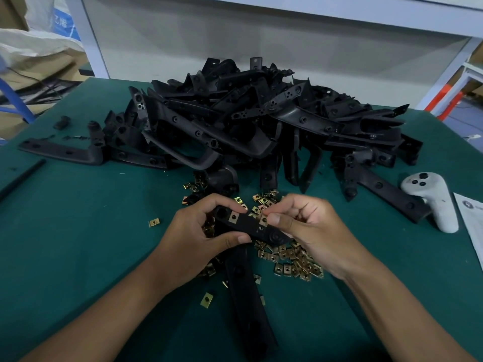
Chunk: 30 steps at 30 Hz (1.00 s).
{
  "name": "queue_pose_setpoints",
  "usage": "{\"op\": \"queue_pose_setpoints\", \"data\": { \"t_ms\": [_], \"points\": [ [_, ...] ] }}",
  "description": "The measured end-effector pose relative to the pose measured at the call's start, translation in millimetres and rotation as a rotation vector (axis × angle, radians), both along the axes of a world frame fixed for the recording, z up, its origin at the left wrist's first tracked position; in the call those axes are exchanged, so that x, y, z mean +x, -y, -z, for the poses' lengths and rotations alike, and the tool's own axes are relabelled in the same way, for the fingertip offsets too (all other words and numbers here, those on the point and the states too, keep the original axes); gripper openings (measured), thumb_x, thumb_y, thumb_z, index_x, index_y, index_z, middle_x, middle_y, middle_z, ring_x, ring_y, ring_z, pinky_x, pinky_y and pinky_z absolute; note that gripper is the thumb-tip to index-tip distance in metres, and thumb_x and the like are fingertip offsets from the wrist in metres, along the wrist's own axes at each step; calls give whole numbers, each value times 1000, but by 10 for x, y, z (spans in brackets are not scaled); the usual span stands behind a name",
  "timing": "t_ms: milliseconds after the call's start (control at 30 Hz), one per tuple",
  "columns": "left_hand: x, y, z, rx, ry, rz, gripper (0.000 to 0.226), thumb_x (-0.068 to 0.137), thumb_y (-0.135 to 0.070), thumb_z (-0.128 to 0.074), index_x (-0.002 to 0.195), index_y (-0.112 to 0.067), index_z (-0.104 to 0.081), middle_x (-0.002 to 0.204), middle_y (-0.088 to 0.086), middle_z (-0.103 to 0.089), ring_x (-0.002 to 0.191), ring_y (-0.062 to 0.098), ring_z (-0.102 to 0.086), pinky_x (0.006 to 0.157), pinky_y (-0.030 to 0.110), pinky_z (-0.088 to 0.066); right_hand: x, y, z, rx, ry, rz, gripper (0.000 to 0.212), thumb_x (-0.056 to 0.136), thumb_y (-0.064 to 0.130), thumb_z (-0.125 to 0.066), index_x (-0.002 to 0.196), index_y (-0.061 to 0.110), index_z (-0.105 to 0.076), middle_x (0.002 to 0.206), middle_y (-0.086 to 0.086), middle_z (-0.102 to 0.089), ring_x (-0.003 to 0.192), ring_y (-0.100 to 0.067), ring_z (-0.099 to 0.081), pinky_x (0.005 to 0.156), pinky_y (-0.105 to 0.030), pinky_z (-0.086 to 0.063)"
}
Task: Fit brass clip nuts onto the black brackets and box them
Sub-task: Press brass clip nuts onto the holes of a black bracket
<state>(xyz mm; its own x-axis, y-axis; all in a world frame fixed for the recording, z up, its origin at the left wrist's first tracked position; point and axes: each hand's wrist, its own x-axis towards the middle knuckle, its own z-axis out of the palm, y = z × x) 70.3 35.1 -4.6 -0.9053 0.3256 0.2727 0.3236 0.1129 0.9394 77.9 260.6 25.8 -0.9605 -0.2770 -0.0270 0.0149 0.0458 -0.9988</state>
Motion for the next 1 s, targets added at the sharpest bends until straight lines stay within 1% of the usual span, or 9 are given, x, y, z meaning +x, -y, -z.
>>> {"op": "queue_pose_setpoints", "data": {
  "t_ms": [67, 167, 233, 333, 433, 500, 633, 833, 1000],
  "points": [
    [0, 3, 2, 4, 6, -5, 30, 75, -46, -81, 101, -46, -66, 100, -16, -74, 94, 2, -69, 77, 10, -53, -2, 7, 8, 22, -12, 0, 11, 87, 34, -75, 95, 28, -79, 95, 1, -79, 89, -10, -74, 79, -18, -55],
    [-2, 3, 6, 17, 18, -22, 31, 74, -50, -80, 101, -46, -66, 99, -15, -74, 91, 3, -70, 76, 11, -54, -10, 4, 25, 23, -4, 17, 37, 82, 62, -72, 100, 30, -79, 95, 6, -78, 95, -17, -73, 90, -32, -56],
    [-3, 4, 14, 28, 25, -34, 31, 73, -50, -80, 101, -46, -66, 98, -14, -74, 91, 4, -70, 76, 11, -54, -3, 5, 33, 23, -28, 19, 45, 82, 68, -67, 104, 31, -79, 94, 12, -77, 96, -14, -72, 93, -38, -54],
    [0, 7, 22, 37, 35, -38, 31, 73, -49, -80, 100, -47, -67, 98, -13, -74, 91, 5, -70, 76, 12, -54, 25, 17, 39, 35, -101, 49, 36, 83, 58, -72, 102, 28, -79, 108, 3, -78, 104, -15, -72, 90, -30, -56],
    [6, 15, 28, 29, 43, -36, 30, 74, -47, -80, 101, -45, -67, 97, -13, -74, 90, 5, -71, 75, 14, -55, 41, 35, 47, -12, -146, 15, 20, 83, 25, -80, 101, 16, -78, 93, 3, -79, 87, -7, -74, 76, -16, -54],
    [7, 20, 31, 20, 45, -49, 30, 74, -46, -80, 101, -45, -66, 96, -12, -74, 89, 5, -71, 74, 15, -56, 57, 44, 51, -6, -170, -22, 32, 74, 14, -88, 103, 13, -75, 87, 7, -78, 82, -4, -72, 75, -15, -54],
    [6, 17, 31, 26, 38, -64, 28, 76, -43, -80, 100, -45, -67, 94, -11, -74, 87, 7, -71, 72, 15, -56, 98, 61, 84, 145, -237, 43, 47, 60, 26, -93, 103, 29, -74, 95, 4, -77, 88, -13, -73, 83, -21, -56],
    [6, 9, 33, 18, 35, -67, 28, 76, -40, -81, 101, -43, -67, 95, -11, -75, 87, 5, -71, 73, 14, -55, 117, 97, 204, 197, -357, 83, 27, 78, 9, -86, 100, 18, -74, 86, 16, -74, 79, -1, -70, 72, -13, -53],
    [-6, 5, 53, 23, 35, -68, 31, 75, -48, -83, 101, -45, -66, 96, -11, -74, 88, 6, -71, 75, 18, -56, 107, 124, 199, 213, -365, 121, 26, 79, 33, -82, 104, 32, -73, 95, 10, -77, 90, -11, -73, 78, -23, -57]
  ]
}}
